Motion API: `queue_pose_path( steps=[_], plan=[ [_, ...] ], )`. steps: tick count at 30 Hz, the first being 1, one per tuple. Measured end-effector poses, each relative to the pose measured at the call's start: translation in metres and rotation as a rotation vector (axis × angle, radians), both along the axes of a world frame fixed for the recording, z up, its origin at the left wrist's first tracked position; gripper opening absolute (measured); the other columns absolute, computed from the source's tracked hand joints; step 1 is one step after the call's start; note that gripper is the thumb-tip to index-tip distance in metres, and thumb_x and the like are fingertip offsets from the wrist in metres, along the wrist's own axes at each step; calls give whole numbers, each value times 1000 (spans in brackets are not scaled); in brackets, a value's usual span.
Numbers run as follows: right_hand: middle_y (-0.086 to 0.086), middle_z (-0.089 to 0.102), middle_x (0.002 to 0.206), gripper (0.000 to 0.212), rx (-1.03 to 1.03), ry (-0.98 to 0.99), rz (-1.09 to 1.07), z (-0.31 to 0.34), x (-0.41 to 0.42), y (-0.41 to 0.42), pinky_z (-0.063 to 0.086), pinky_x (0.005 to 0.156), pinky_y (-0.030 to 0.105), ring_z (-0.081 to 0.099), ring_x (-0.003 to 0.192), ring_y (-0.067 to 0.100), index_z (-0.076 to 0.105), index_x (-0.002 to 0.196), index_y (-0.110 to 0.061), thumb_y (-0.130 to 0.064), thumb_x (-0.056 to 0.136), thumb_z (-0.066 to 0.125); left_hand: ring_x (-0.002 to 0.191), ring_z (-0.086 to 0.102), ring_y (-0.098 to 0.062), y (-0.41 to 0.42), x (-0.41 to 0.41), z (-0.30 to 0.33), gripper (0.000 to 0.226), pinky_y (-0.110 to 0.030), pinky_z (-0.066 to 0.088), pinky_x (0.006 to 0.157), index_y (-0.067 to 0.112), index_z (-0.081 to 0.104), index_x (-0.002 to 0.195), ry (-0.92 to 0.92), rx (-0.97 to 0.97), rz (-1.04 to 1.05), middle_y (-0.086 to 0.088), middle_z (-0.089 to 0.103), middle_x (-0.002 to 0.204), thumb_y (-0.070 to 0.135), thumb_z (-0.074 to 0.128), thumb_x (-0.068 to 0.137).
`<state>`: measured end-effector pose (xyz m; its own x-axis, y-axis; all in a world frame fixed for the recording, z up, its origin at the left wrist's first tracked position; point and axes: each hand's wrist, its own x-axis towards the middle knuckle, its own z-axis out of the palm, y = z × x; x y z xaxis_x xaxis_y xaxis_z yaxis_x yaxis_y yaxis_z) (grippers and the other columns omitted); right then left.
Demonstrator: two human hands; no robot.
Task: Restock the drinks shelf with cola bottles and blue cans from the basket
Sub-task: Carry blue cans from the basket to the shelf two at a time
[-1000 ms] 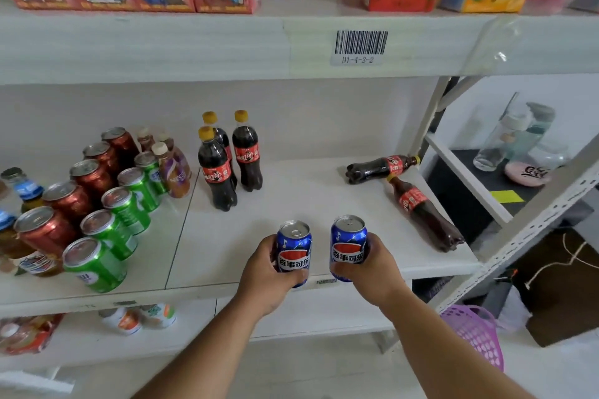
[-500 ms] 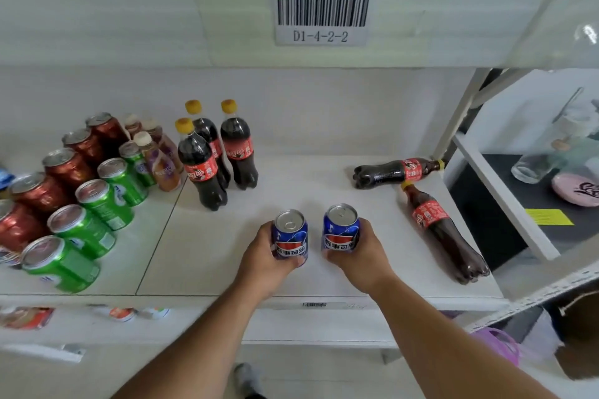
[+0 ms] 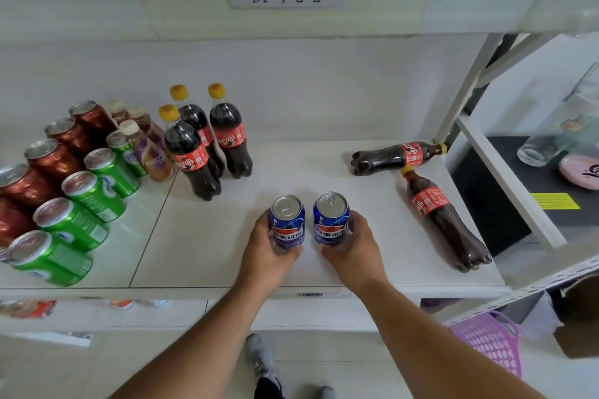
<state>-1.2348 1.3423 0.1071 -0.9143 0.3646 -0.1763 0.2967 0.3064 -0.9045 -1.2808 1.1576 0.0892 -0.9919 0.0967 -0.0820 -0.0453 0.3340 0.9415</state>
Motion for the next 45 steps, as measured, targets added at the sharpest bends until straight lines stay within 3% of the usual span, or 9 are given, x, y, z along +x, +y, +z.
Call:
queue_pose_path(
  steps=[2,5,8,11,15,22,36,41,45],
  plan=[
    [-8,61,133,72,118,0,-58,-4,5,-5,55,100,33,60,121,14,49,143,-25,-29,81,86,126,62,-10,5,8,-2,84,-35,53,105,38,48,142,33,-19,51,14,62,139,16,92,75],
    [-7,64,125,63,158,8,-83,-10,6,-12,57,98,36,63,115,16,54,134,-27,-28,79,85,119,66,-8,12,13,-4,77,-34,56,100,43,52,135,62,1,107,14,67,131,16,91,74],
    [-4,63,132,73,158,-26,-120,-14,2,-12,59,98,40,64,118,19,52,142,-22,-39,79,84,109,69,-5,17,12,1,72,-29,58,93,43,54,129,54,3,142,16,69,122,17,92,74],
    [-5,66,119,60,159,-38,-126,-11,-2,-11,61,89,37,67,106,19,58,130,-22,-38,79,84,106,69,-4,20,11,5,67,-20,54,87,42,53,124,53,-18,166,15,68,118,17,91,76],
    [-7,69,107,52,190,-63,-143,-14,-6,-17,63,82,40,69,93,16,60,116,-27,-42,73,83,108,67,-2,21,11,3,66,-19,53,89,39,54,124,76,-55,179,11,69,120,14,91,76],
    [-7,71,95,35,282,-81,-183,-18,-19,-19,63,75,36,68,82,15,64,106,-28,-45,80,79,115,68,-15,23,4,2,69,-35,57,99,36,51,132,55,-60,186,7,66,127,16,89,79],
    [-4,72,97,42,324,-91,-153,-18,-92,-7,61,72,34,70,83,19,66,106,-24,-53,79,79,103,61,-10,29,-74,7,63,-27,49,87,22,57,133,71,-104,180,7,64,119,22,89,80],
    [-4,73,91,39,347,-95,-149,-17,-124,-2,60,69,32,70,78,19,67,100,-24,-55,78,76,109,64,-14,35,-106,4,66,-27,50,88,21,58,135,104,-121,184,5,67,123,24,91,77],
    [-4,74,87,36,346,-92,-150,-15,-147,0,55,64,27,69,75,18,68,96,-23,-53,77,73,95,65,-10,40,-127,1,63,-25,49,81,21,60,130,111,-117,179,8,68,114,25,92,76]
  ],
)
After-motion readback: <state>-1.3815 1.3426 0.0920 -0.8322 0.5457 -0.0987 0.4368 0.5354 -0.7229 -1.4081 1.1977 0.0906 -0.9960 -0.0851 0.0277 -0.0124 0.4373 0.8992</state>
